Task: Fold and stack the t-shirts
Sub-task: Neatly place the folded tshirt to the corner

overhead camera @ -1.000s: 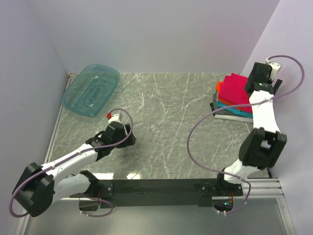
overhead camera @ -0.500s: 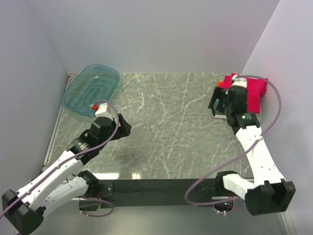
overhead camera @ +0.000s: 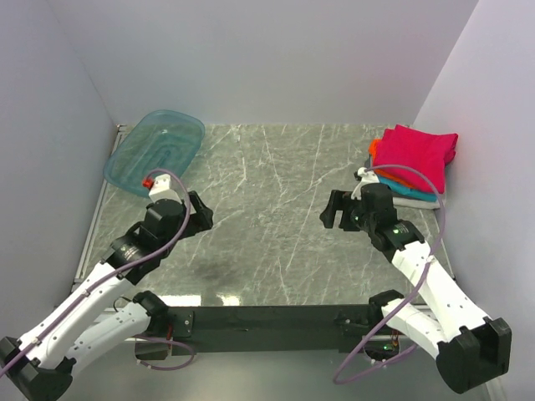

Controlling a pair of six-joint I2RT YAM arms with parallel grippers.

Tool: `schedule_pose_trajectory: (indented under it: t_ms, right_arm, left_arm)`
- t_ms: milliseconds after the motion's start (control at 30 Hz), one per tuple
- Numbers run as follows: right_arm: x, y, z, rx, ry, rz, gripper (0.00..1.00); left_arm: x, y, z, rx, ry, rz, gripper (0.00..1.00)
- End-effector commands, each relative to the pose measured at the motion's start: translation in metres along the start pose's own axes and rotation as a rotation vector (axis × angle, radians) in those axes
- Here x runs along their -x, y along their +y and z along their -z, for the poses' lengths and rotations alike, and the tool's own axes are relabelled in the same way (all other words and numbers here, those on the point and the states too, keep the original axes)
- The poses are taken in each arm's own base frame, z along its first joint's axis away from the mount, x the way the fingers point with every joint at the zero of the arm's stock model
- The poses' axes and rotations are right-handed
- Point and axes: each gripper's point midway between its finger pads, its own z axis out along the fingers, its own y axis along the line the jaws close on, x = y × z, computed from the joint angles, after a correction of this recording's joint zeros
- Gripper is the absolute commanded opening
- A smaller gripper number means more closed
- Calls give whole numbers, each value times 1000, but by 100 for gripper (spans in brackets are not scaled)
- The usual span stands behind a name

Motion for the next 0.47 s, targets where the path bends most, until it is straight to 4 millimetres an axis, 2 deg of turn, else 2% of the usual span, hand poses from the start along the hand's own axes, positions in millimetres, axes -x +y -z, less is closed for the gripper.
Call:
schedule_pose_trajectory:
  t_ms: [0,233,433]
  right_arm:
    - [12,9,2,32,-51,23,93]
    - [17,8,9,26,-78,53,93]
    - [18,12,8,45,-79,58,93]
  left_arm:
    - [28,-1,15,8,-81,41,88]
    - [40,5,29,-10,-155,49,89]
    - [41,11,32,16,-158,38,90]
